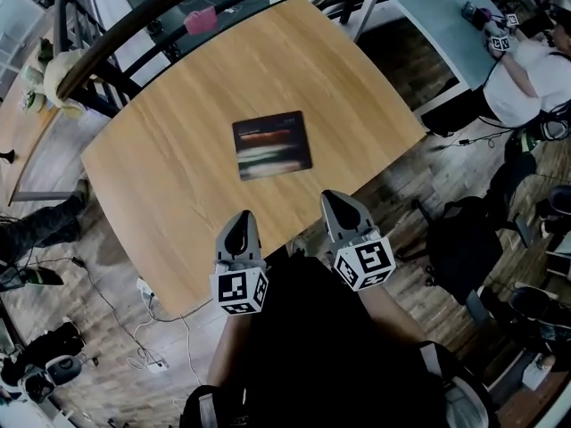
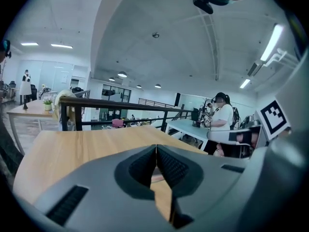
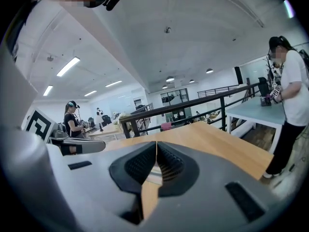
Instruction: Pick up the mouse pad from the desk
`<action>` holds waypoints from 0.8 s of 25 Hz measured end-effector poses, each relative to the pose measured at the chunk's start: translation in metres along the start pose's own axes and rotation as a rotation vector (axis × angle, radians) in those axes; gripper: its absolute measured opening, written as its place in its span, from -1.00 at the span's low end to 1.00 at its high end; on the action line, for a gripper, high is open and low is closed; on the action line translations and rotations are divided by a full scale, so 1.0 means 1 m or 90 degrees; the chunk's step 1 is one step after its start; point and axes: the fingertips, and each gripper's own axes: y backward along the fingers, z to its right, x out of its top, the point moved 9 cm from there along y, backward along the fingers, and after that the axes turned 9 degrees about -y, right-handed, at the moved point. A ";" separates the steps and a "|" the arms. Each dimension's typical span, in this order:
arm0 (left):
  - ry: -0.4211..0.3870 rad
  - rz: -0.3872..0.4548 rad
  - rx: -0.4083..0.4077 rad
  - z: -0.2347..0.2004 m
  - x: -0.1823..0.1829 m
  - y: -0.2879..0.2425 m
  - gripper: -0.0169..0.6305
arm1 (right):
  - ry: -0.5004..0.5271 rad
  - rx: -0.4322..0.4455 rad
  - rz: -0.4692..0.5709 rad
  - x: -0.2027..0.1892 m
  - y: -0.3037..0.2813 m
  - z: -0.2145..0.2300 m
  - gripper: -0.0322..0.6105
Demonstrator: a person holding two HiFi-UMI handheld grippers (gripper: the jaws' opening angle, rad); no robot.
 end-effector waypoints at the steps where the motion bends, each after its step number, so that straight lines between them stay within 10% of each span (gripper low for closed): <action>1: -0.002 -0.010 -0.006 -0.006 -0.002 -0.010 -0.87 | 0.000 -0.006 -0.007 -0.001 -0.008 0.003 -0.80; 12: 0.027 -0.141 -0.029 -0.062 -0.050 -0.123 -0.83 | -0.049 -0.060 -0.101 -0.032 -0.118 0.055 -0.79; 20: 0.029 -0.245 -0.056 -0.084 -0.102 -0.191 -0.32 | -0.079 -0.103 -0.210 -0.084 -0.177 0.106 -0.44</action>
